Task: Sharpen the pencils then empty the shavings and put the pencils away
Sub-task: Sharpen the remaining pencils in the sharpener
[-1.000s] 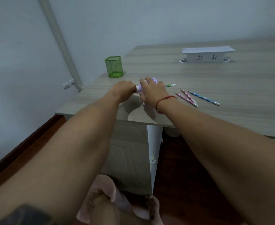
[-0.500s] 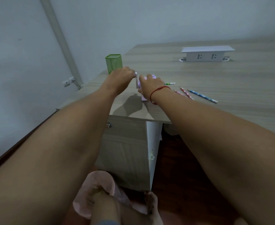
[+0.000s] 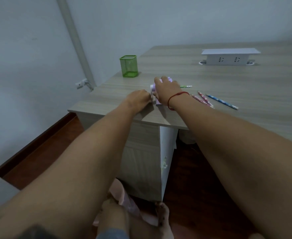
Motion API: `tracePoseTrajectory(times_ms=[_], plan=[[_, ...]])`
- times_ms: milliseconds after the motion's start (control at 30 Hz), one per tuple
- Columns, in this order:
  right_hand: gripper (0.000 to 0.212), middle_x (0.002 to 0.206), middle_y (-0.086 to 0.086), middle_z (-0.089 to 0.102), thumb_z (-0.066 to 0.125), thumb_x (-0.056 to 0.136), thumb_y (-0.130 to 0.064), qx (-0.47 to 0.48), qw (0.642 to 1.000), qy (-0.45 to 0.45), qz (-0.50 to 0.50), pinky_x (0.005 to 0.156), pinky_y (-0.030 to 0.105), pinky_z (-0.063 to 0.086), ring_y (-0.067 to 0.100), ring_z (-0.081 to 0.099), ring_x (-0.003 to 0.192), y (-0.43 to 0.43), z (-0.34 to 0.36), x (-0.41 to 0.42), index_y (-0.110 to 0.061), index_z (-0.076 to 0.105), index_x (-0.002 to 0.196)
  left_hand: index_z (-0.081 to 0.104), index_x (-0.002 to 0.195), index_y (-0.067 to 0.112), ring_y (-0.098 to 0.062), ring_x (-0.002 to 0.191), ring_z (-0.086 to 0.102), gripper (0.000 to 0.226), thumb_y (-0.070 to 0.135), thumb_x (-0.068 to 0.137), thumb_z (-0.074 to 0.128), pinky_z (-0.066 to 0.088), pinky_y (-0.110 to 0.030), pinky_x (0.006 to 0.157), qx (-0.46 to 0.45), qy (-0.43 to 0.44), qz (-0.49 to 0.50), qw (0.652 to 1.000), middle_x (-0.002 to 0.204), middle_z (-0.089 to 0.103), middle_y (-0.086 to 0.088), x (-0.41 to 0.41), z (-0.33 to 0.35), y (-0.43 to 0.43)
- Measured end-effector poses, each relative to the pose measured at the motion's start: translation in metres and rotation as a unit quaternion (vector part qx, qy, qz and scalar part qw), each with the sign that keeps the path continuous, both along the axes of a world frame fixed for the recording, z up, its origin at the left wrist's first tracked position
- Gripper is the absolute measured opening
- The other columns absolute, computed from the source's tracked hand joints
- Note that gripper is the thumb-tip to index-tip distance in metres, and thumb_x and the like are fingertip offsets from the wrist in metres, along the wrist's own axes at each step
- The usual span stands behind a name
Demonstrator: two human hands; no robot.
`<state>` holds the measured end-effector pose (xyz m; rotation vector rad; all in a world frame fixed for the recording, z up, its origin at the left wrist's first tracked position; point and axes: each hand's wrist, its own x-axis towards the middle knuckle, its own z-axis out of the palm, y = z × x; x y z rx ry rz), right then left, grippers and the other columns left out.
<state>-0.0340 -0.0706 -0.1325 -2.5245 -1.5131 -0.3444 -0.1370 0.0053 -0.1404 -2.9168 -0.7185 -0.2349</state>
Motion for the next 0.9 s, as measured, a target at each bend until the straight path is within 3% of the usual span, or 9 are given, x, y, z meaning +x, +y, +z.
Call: tracePoseTrajectory(times_ms=[100, 300, 433, 500, 567, 700, 800, 900], plan=[[0.054, 0.137, 0.014, 0.044, 0.062, 0.088, -0.030, 0.002, 1.000, -0.001, -0.009, 0.096, 0.050, 0.045, 0.039, 0.051, 0.118, 0.002, -0.003, 0.003, -0.014, 0.040, 0.134, 0.063, 0.113, 0.005, -0.037, 0.110, 0.059, 0.028, 0.017, 0.096, 0.045, 0.045, -0.042, 0.089, 0.010, 0.004, 0.017, 1.000, 0.119, 0.062, -0.020, 0.014, 0.010, 0.008], [0.048, 0.138, 0.015, 0.043, 0.052, 0.095, -0.033, 0.005, 0.999, -0.022, 0.026, 0.096, 0.048, 0.046, 0.036, 0.050, 0.121, -0.004, 0.006, 0.004, -0.011, 0.039, 0.136, 0.065, 0.107, 0.004, -0.037, 0.102, 0.061, 0.026, 0.019, 0.092, 0.050, 0.049, -0.041, 0.085, -0.038, -0.064, -0.008, 0.997, 0.114, 0.065, -0.020, 0.013, -0.004, 0.016], [0.054, 0.156, 0.016, 0.019, 0.038, 0.100, -0.025, 0.090, 0.987, 0.112, 0.072, 0.102, 0.046, 0.041, 0.042, 0.048, 0.125, -0.023, 0.019, 0.011, -0.012, 0.023, 0.150, 0.066, 0.105, 0.003, -0.035, 0.100, 0.061, 0.027, 0.017, 0.094, 0.045, 0.048, -0.039, 0.084, -0.038, -0.086, 0.000, 0.996, 0.112, 0.063, -0.020, 0.013, -0.009, 0.017], [0.045, 0.148, 0.020, 0.036, 0.037, 0.100, -0.017, 0.105, 0.986, 0.125, 0.030, 0.100, 0.041, 0.039, 0.039, 0.048, 0.125, -0.033, 0.026, 0.019, -0.006, 0.035, 0.143, 0.065, 0.105, 0.003, -0.035, 0.102, 0.060, 0.026, 0.017, 0.094, 0.046, 0.046, -0.038, 0.083, -0.032, -0.081, 0.006, 0.996, 0.113, 0.062, -0.020, 0.012, -0.009, 0.018], [0.034, 0.134, 0.023, 0.053, 0.041, 0.098, -0.010, 0.055, 0.993, 0.104, -0.017, 0.094, 0.037, 0.042, 0.038, 0.052, 0.120, -0.041, 0.029, 0.026, -0.002, 0.050, 0.130, 0.066, 0.104, 0.006, -0.034, 0.102, 0.060, 0.024, 0.016, 0.094, 0.047, 0.045, -0.037, 0.079, -0.038, -0.078, 0.014, 0.996, 0.112, 0.063, -0.018, 0.011, -0.009, 0.017], [0.029, 0.128, 0.021, 0.058, 0.045, 0.097, -0.004, 0.002, 0.998, 0.067, -0.015, 0.093, 0.035, 0.045, 0.036, 0.057, 0.116, -0.047, 0.028, 0.030, -0.003, 0.057, 0.124, 0.063, 0.096, 0.009, -0.031, 0.095, 0.060, 0.026, 0.023, 0.093, 0.041, 0.044, -0.035, 0.072, -0.032, -0.097, 0.009, 0.995, 0.105, 0.065, -0.014, 0.010, -0.005, 0.017], [0.027, 0.124, 0.021, 0.061, 0.047, 0.097, -0.006, 0.006, 0.997, 0.070, -0.021, 0.091, 0.034, 0.046, 0.036, 0.058, 0.113, -0.043, 0.030, 0.034, -0.003, 0.060, 0.121, 0.059, 0.088, 0.007, -0.031, 0.089, 0.059, 0.029, 0.024, 0.092, 0.036, 0.046, -0.036, 0.072, -0.086, -0.188, 0.031, 0.978, 0.098, 0.064, -0.013, 0.012, 0.000, 0.016], [0.027, 0.124, 0.021, 0.061, 0.048, 0.098, -0.007, 0.005, 0.997, 0.073, -0.024, 0.093, 0.035, 0.045, 0.036, 0.058, 0.114, -0.040, 0.029, 0.033, -0.002, 0.060, 0.122, 0.060, 0.078, 0.006, -0.028, 0.081, 0.057, 0.033, 0.023, 0.092, 0.035, 0.047, -0.038, 0.073, -0.206, -0.357, 0.061, 0.909, 0.088, 0.062, -0.016, 0.025, 0.014, 0.004]])
